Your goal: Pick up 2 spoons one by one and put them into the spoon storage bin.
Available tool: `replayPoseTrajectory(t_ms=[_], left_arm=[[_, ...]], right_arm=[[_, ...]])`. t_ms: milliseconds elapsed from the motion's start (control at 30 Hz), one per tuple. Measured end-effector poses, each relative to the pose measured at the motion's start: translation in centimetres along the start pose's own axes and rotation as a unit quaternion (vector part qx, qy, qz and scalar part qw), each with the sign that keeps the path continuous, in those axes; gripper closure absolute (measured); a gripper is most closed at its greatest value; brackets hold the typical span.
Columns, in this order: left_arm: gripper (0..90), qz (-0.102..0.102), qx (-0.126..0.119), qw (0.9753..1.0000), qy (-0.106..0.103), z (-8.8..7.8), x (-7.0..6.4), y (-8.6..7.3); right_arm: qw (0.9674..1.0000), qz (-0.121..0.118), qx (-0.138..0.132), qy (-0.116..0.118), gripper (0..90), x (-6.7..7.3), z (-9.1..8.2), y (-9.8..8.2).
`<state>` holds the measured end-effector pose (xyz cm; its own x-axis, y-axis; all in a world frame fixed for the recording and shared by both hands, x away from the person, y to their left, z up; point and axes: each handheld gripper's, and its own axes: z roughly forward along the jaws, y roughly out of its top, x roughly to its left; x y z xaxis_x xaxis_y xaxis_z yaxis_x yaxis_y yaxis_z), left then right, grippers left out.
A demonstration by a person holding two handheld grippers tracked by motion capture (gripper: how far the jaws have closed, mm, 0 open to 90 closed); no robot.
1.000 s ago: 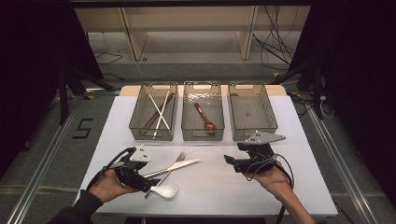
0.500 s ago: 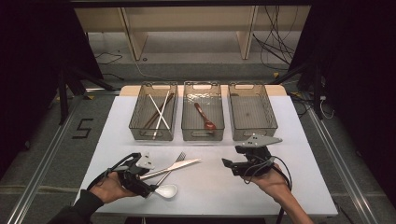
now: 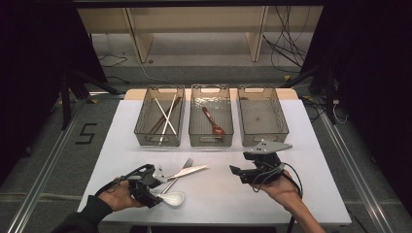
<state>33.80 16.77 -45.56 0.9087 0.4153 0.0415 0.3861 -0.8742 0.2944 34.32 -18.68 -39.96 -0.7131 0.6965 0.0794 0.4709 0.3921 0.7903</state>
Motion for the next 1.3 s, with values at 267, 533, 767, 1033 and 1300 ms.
replayPoseTrajectory(t_ms=[267,533,767,1033,1300], left_arm=[[50.6,-0.007,0.006,0.9999,-0.014,0.29,0.10,-0.01],[55.7,-0.002,0.027,0.9992,-0.029,0.74,0.32,0.17],[60.5,0.001,0.033,0.9988,-0.037,0.81,0.29,0.29],[67.7,0.009,0.025,0.9986,-0.045,0.54,0.19,0.34],[79.0,0.008,0.027,0.9992,-0.027,0.27,0.10,0.58]], right_arm=[[1.0000,-0.002,-0.002,0.000,32.5,0.04,-0.08,0.05],[1.0000,-0.002,-0.001,0.002,32.5,0.07,-0.05,0.07],[1.0000,-0.004,0.000,0.002,32.5,0.07,0.03,0.09],[1.0000,-0.002,-0.001,0.001,32.7,0.02,0.06,0.11],[1.0000,-0.001,-0.002,0.001,32.7,-0.03,0.03,0.12]])
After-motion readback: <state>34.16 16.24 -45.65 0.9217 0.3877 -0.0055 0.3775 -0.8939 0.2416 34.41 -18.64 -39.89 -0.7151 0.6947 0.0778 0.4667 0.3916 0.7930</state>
